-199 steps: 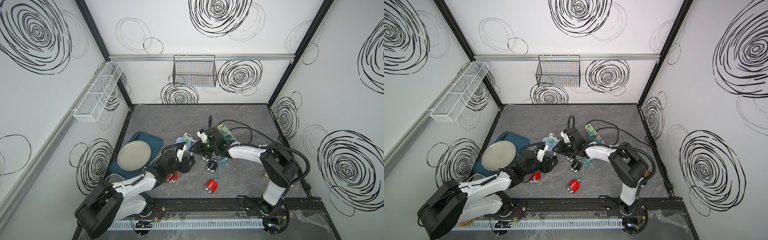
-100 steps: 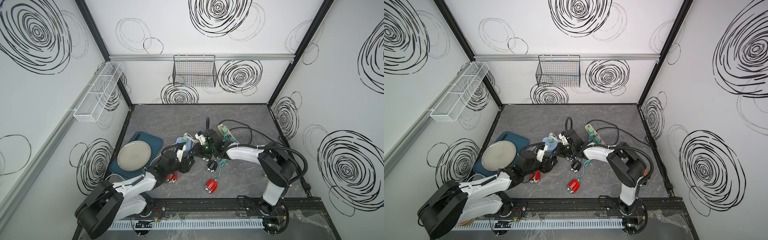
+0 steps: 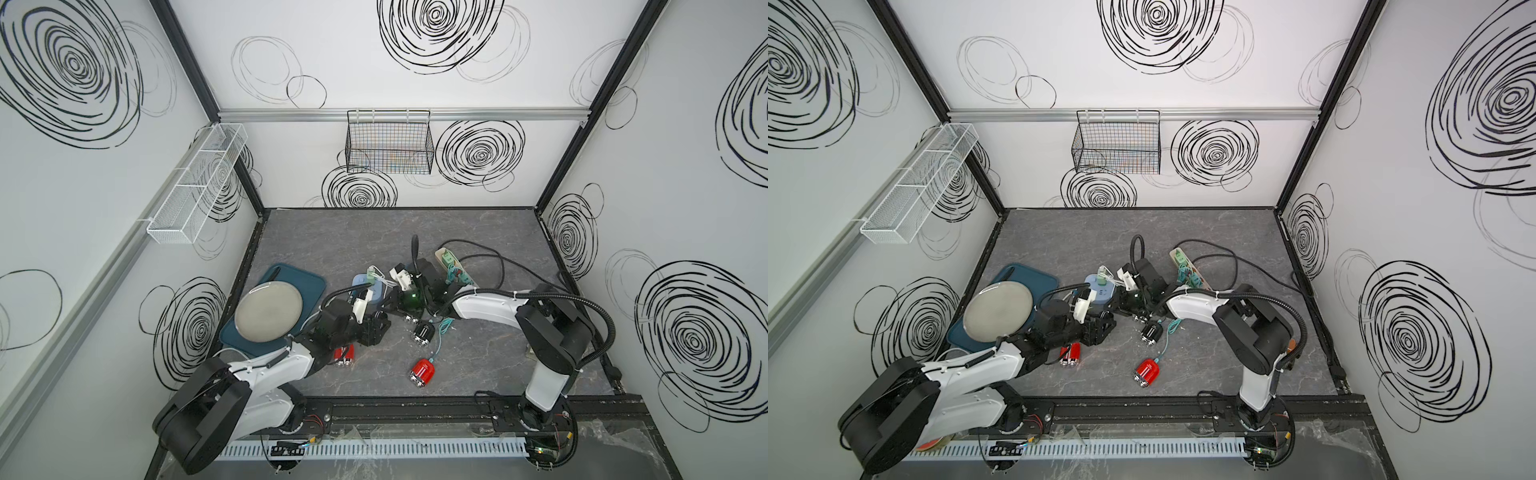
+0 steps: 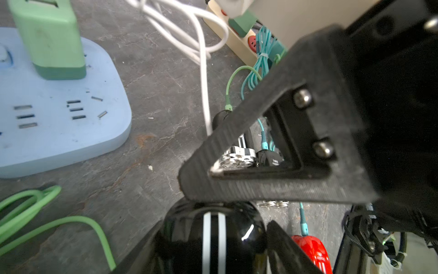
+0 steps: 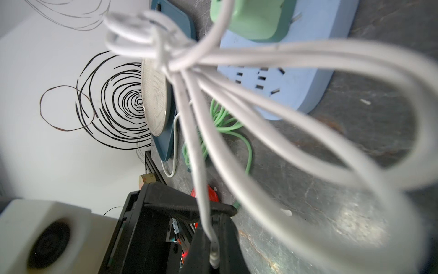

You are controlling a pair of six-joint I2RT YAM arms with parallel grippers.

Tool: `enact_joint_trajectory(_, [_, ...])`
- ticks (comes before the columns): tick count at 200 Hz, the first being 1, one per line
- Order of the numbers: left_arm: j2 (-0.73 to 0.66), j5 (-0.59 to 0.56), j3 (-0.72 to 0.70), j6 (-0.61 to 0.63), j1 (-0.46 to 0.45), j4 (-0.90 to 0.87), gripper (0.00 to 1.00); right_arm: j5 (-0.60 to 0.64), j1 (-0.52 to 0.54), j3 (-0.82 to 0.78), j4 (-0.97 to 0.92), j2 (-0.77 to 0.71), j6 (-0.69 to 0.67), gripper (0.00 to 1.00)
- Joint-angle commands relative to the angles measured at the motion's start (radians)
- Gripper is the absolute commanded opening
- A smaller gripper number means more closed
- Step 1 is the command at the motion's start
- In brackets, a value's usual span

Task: Unplug the electric shaver
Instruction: Remove the charging cable from the electric shaver.

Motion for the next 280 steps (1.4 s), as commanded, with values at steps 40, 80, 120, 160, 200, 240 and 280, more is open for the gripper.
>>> enact_joint_trajectory(40, [0.053,0.086,0.014,-0.003,0.011,0.081,0.71,-0.042,-0.001,-0.006,0.035,-0.044,-0.017,0.01])
enact_joint_trajectory(80, [0.059,0.05,0.02,0.003,0.002,0.053,0.57,-0.006,0.002,0.001,-0.014,-0.055,-0.044,0.01])
enact_joint_trajectory(120, [0.017,0.012,0.025,0.017,-0.011,0.01,0.4,0.174,0.031,0.069,-0.197,-0.068,-0.128,0.01])
enact_joint_trajectory(160, [0.008,-0.051,0.035,0.058,-0.075,-0.031,0.38,0.154,0.014,0.057,-0.124,-0.094,-0.074,0.01])
enact_joint_trajectory(200, [-0.02,-0.072,-0.003,0.052,-0.085,0.011,0.35,-0.057,-0.049,-0.03,0.116,-0.114,0.066,0.01])
enact_joint_trajectory(240, [-0.007,-0.062,-0.027,0.035,-0.087,0.048,0.35,-0.001,-0.047,0.008,-0.002,-0.135,-0.031,0.01])
enact_joint_trajectory(280, [-0.008,-0.035,-0.029,0.026,-0.082,0.058,0.34,0.251,0.019,0.095,-0.208,-0.159,-0.233,0.01])
